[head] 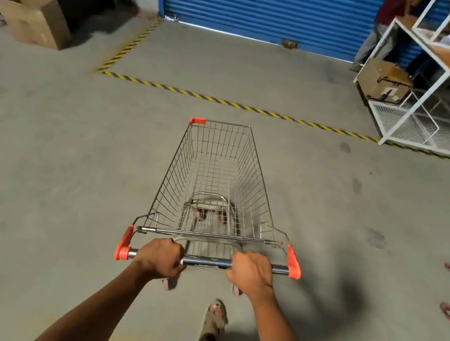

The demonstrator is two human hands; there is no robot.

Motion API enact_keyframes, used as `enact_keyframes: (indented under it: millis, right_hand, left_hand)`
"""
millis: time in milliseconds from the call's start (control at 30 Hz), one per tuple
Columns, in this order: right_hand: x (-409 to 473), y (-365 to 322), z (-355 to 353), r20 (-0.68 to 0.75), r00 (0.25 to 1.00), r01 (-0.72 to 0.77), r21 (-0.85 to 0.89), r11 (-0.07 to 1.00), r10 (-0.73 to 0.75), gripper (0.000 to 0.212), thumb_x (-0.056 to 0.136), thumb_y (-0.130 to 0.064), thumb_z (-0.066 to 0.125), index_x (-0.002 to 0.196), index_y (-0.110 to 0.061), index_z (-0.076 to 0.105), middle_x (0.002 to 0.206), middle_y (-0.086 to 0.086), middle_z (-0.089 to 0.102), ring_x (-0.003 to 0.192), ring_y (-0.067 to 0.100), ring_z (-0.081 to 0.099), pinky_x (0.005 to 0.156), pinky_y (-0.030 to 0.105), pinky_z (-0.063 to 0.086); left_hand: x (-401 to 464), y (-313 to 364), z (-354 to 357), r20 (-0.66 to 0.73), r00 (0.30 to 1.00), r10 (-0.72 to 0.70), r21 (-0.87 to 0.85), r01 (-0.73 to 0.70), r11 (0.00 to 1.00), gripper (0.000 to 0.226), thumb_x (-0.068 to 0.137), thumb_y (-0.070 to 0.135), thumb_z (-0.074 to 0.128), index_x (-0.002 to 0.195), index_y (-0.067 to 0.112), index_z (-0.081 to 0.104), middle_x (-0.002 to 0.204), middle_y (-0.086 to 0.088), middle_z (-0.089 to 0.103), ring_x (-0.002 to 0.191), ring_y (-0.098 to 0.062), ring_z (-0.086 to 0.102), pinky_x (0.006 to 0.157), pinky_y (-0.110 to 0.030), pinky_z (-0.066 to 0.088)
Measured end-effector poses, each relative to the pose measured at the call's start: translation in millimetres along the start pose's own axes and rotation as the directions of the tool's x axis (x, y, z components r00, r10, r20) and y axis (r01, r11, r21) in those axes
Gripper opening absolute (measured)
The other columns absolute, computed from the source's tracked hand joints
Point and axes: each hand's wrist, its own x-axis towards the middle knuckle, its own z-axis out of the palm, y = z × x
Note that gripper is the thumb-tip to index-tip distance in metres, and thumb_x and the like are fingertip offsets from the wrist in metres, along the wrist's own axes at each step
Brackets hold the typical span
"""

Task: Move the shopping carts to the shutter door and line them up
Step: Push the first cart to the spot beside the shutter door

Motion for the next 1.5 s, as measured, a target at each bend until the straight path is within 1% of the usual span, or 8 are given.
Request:
enact_keyframes:
  millis: [167, 267, 533, 733, 933, 1100, 1333, 1500]
  right_hand:
    - [102.9, -7.0, -26.8, -0.036, 0.998, 0.043, -0.012, 0.999, -0.043, 0.02, 0.082, -0.029, 0.059, 0.088, -0.017, 0.074, 0.083, 0.004, 0.075, 0.078, 0.026, 0.073, 0.063, 0.029, 0.044]
    - [163.9, -12.6, -46.5, -0.051, 0.997, 0.061, -0.017, 0.998, -0.062, 0.019, 0.085, -0.027, 0.059, 0.091, -0.017, 0.073, 0.085, 0.004, 0.075, 0.08, 0.027, 0.073, 0.067, 0.031, 0.052]
    - [307.8, -29.2, -88.1, -0.043, 0.982, 0.182, -0.035, 0.983, -0.184, 0.021, 0.087, -0.031, 0.056, 0.093, -0.019, 0.073, 0.088, 0.004, 0.075, 0.08, 0.025, 0.072, 0.071, 0.033, 0.057]
    - [407.1, -53.5, -117.6, 0.004, 0.976, 0.217, -0.065, 0.974, -0.217, 0.018, 0.085, -0.027, 0.057, 0.091, -0.02, 0.072, 0.086, 0.004, 0.072, 0.078, 0.025, 0.069, 0.07, 0.032, 0.056]
    - [511.2, -98.7, -151.9, 0.006, 0.975, 0.222, -0.073, 0.972, -0.222, 0.014, 0.086, -0.027, 0.057, 0.089, -0.02, 0.07, 0.086, 0.005, 0.072, 0.077, 0.025, 0.068, 0.072, 0.033, 0.056]
    - [591.6, -150.2, -183.8, 0.012, 0.978, 0.21, -0.06, 0.976, -0.21, 0.015, 0.087, -0.027, 0.059, 0.094, -0.021, 0.071, 0.093, 0.004, 0.072, 0.084, 0.023, 0.07, 0.07, 0.032, 0.05]
    - [712.5, -221.1, -221.8, 0.017, 0.976, 0.216, -0.076, 0.973, -0.216, 0.019, 0.084, -0.029, 0.057, 0.095, -0.023, 0.072, 0.085, 0.001, 0.073, 0.079, 0.024, 0.071, 0.069, 0.032, 0.052]
    - [792.5, -261.2, -246.1, 0.016, 0.975, 0.224, -0.073, 0.972, -0.223, 0.017, 0.081, -0.028, 0.059, 0.091, -0.022, 0.071, 0.087, 0.0, 0.071, 0.081, 0.023, 0.072, 0.07, 0.03, 0.053]
  left_hand:
    - [65.3, -61.1, -31.9, -0.067, 0.996, -0.057, 0.023, 0.059, 0.998, 0.04, 0.086, 0.056, 0.047, 0.089, 0.021, 0.067, 0.08, 0.002, 0.067, 0.072, -0.019, 0.064, 0.068, -0.03, 0.053]
    - [103.0, -97.0, -49.3, -0.089, 0.99, -0.11, 0.035, 0.113, 0.993, 0.045, 0.085, 0.061, 0.042, 0.088, 0.023, 0.067, 0.075, 0.005, 0.065, 0.068, -0.016, 0.063, 0.066, -0.029, 0.054]
    - [183.7, -183.1, -94.1, -0.062, 0.964, -0.257, -0.041, 0.255, 0.966, 0.035, 0.09, 0.06, 0.047, 0.081, 0.029, 0.06, 0.069, 0.009, 0.059, 0.064, -0.011, 0.059, 0.063, -0.029, 0.055]
    - [236.8, -254.2, -121.4, -0.048, 0.958, -0.283, -0.053, 0.28, 0.959, 0.041, 0.085, 0.059, 0.044, 0.082, 0.023, 0.064, 0.069, 0.007, 0.061, 0.064, -0.015, 0.06, 0.062, -0.03, 0.053]
    - [287.0, -350.1, -150.6, -0.076, 0.955, -0.286, -0.039, 0.284, 0.958, 0.041, 0.086, 0.061, 0.041, 0.078, 0.026, 0.058, 0.067, 0.008, 0.056, 0.063, -0.016, 0.059, 0.061, -0.031, 0.051]
    - [324.2, -438.2, -178.2, -0.056, 0.955, -0.293, -0.079, 0.288, 0.954, 0.036, 0.089, 0.058, 0.048, 0.085, 0.025, 0.064, 0.073, 0.007, 0.06, 0.069, -0.015, 0.059, 0.064, -0.029, 0.049]
    - [374.8, -560.3, -216.6, -0.022, 0.943, -0.331, -0.106, 0.327, 0.939, 0.029, 0.093, 0.053, 0.053, 0.088, 0.027, 0.063, 0.076, 0.005, 0.06, 0.071, -0.016, 0.06, 0.064, -0.03, 0.048]
    - [410.9, -634.3, -237.7, -0.008, 0.936, -0.351, -0.15, 0.346, 0.926, 0.032, 0.091, 0.053, 0.054, 0.09, 0.023, 0.065, 0.078, 0.001, 0.064, 0.071, -0.019, 0.064, 0.068, -0.034, 0.055]
